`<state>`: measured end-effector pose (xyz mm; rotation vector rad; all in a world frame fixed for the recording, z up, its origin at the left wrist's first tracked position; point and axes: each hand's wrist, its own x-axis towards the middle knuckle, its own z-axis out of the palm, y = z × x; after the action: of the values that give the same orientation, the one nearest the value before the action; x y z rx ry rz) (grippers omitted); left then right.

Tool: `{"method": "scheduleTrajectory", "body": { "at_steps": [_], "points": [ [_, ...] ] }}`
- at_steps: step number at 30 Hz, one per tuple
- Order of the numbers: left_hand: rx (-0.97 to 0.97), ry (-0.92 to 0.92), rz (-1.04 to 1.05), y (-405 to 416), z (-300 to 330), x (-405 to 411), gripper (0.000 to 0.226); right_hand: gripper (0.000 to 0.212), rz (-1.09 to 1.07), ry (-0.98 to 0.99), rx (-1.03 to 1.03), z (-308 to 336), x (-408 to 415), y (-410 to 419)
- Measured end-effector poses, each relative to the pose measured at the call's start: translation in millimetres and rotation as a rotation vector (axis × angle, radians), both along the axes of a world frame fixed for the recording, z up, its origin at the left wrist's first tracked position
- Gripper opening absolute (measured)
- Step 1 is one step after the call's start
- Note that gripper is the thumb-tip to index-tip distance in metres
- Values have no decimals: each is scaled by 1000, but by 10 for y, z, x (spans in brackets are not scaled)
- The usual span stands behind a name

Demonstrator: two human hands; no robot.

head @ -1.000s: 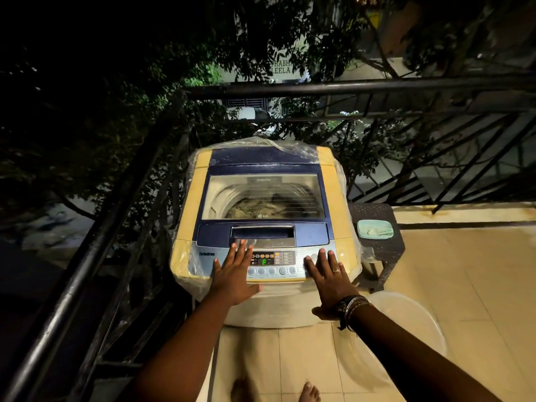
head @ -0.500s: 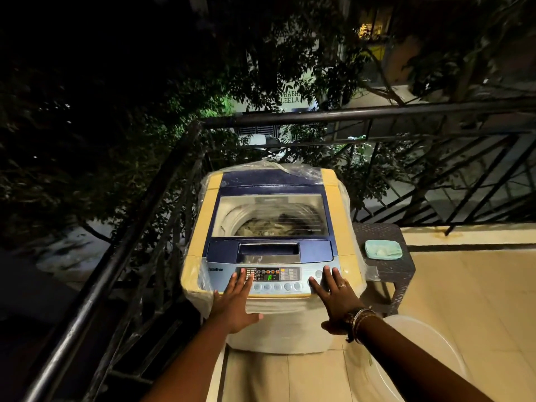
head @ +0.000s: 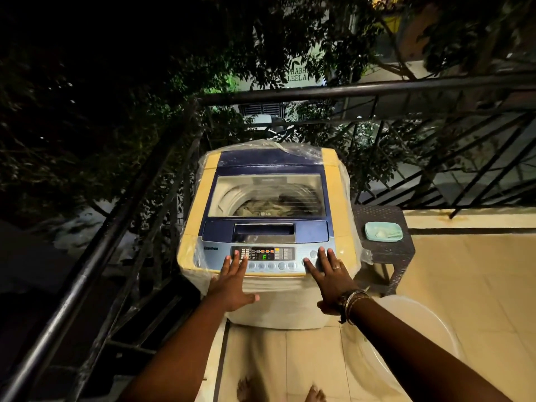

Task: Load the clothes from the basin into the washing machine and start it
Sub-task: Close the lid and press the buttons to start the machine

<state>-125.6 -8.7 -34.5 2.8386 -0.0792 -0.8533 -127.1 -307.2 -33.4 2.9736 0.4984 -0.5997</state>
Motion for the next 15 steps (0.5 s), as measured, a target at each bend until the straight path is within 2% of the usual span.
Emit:
{"method": "scheduleTrajectory", "body": {
  "at_steps": [10,15],
  "points": [
    [-14,-32,-10,20,-26,-40,118,122,-7,-4,19,-39,6,5],
    [2,-108,-32,69,-82,-92,119,122,-22,-20,7,-71,-9,31]
  ]
}}
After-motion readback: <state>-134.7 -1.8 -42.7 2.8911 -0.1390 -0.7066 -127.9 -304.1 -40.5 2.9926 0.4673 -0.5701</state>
